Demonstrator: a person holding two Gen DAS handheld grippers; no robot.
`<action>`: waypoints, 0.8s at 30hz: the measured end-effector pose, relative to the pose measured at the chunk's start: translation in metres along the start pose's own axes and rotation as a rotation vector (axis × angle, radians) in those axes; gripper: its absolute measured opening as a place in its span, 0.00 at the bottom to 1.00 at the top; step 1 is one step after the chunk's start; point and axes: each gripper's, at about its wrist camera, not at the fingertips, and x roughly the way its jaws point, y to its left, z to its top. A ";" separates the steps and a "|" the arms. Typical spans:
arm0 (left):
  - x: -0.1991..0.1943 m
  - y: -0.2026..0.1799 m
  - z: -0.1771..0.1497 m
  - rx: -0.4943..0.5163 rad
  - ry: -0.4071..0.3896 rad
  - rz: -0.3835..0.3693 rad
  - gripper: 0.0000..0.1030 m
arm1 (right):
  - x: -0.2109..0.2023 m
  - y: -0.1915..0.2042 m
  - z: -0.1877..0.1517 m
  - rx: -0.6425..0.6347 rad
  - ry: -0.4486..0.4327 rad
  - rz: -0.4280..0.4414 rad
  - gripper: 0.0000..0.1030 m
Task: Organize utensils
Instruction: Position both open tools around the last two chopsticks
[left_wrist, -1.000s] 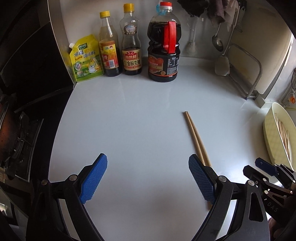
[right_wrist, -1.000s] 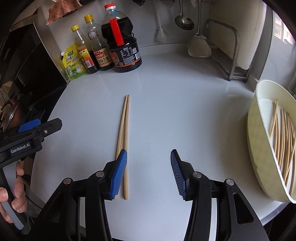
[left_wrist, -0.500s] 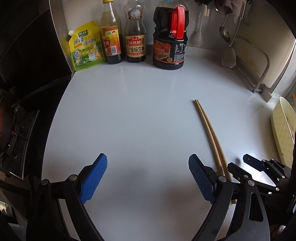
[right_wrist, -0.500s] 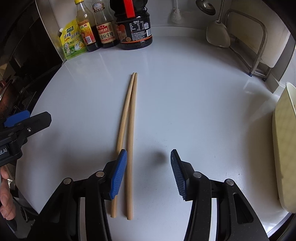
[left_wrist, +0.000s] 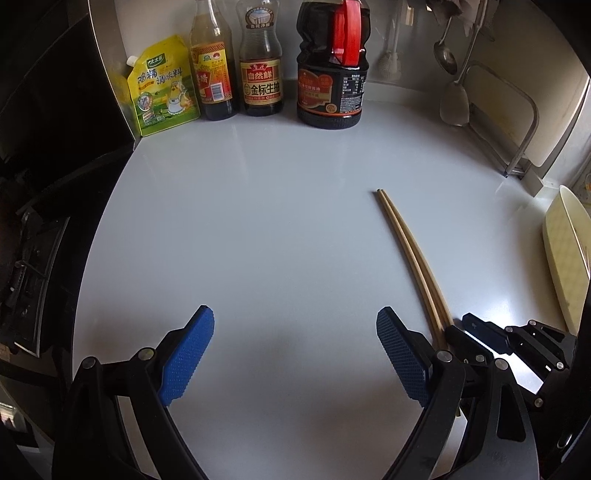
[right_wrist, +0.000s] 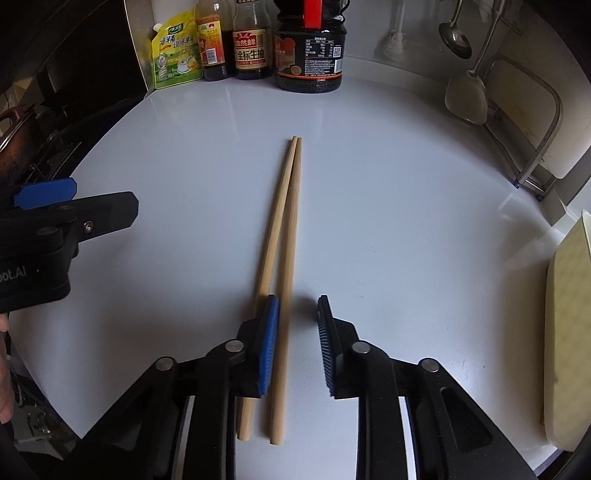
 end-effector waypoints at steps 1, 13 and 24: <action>0.001 -0.001 0.000 0.000 0.001 -0.002 0.86 | 0.000 0.000 -0.001 0.003 0.000 0.006 0.07; 0.012 -0.028 -0.003 0.029 0.030 -0.034 0.86 | -0.008 -0.027 -0.017 0.081 -0.017 0.004 0.06; 0.029 -0.065 -0.002 0.050 0.064 -0.065 0.86 | -0.016 -0.069 -0.034 0.150 -0.020 -0.012 0.06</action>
